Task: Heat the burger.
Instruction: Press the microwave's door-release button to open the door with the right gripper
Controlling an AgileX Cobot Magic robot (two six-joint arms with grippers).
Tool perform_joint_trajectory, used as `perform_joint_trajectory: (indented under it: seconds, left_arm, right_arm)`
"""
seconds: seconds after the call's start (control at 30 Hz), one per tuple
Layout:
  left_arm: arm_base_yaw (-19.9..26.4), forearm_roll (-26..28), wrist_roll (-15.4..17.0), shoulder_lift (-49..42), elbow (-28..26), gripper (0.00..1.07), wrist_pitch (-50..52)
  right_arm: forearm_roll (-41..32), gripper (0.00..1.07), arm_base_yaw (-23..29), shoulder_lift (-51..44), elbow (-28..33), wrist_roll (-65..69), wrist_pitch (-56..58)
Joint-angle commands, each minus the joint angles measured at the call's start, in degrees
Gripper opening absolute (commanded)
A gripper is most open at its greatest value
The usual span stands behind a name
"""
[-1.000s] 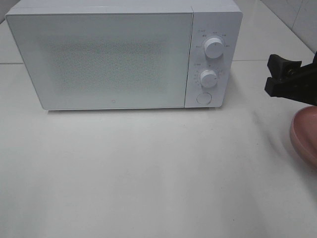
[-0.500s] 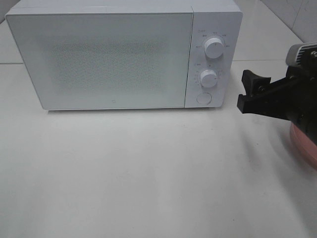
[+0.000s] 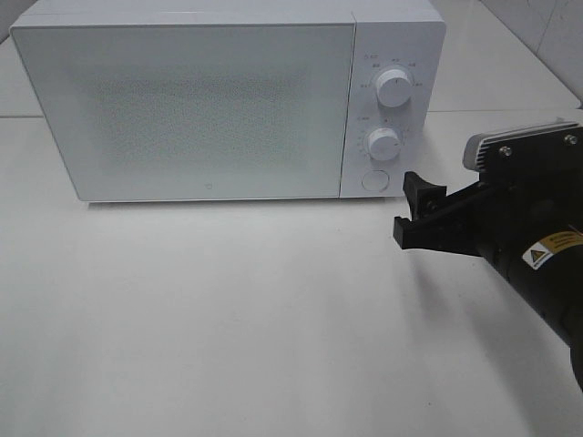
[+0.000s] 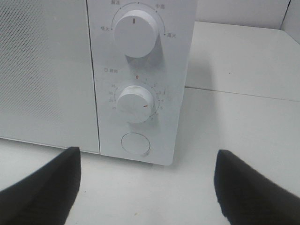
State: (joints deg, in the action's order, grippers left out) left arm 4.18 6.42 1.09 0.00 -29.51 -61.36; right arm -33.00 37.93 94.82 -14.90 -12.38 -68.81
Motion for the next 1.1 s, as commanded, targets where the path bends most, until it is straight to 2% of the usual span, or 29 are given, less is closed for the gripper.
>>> perform_joint_trajectory:
  seconds: [0.03,0.3,0.5,0.57,0.6,0.67,0.73,0.77,0.87,0.93,1.1]
  left_arm:
    - [-0.3,0.1,-0.2,0.0,0.0,1.02,0.2]
    - [-0.3,0.1,-0.2,0.0,0.0,1.02,0.2]
    - [-0.3,0.1,-0.2,0.0,0.0,1.02,0.2]
    - [-0.3,0.1,-0.2,0.0,0.0,1.02,0.2]
    - [-0.3,0.1,-0.2,0.0,0.0,1.02,0.2]
    - [-0.3,0.1,-0.2,0.0,0.0,1.02,0.2]
    - [-0.3,0.1,-0.2,0.0,0.0,1.02,0.2]
    - [-0.3,0.1,-0.2,0.0,0.0,1.02,0.2]
    - [-0.3,0.1,-0.2,0.0,0.0,1.02,0.2]
    - [-0.3,0.1,-0.2,0.0,0.0,1.02,0.2]
    - [-0.3,0.1,-0.2,0.0,0.0,1.02,0.2]
  right_arm:
    - [-0.9,0.76,0.5,1.9,-1.0,2.6,-2.2]
    - [-0.9,0.76,0.5,3.3,-1.0,10.9,-2.1]
    - [-0.9,0.7,0.5,3.3,-1.0,23.5,-2.1]
    - [-0.9,0.61,0.5,3.3,-1.0,32.8,-2.1]
    - [-0.9,0.61,0.5,3.3,-1.0,32.8,-2.1]
    - [-0.9,0.53,0.5,3.3,-1.0,40.5,-2.1]
    - [-0.9,0.5,0.5,3.3,-1.0,42.7,-2.1]
    - [-0.9,0.44,0.5,3.3,-1.0,48.9,-2.0]
    - [-0.9,0.41,0.5,3.3,-1.0,51.5,-2.0]
    - [-0.9,0.3,0.5,3.3,-1.0,62.6,-1.8]
    - [-0.9,0.23,0.5,3.3,-1.0,70.0,-1.6]
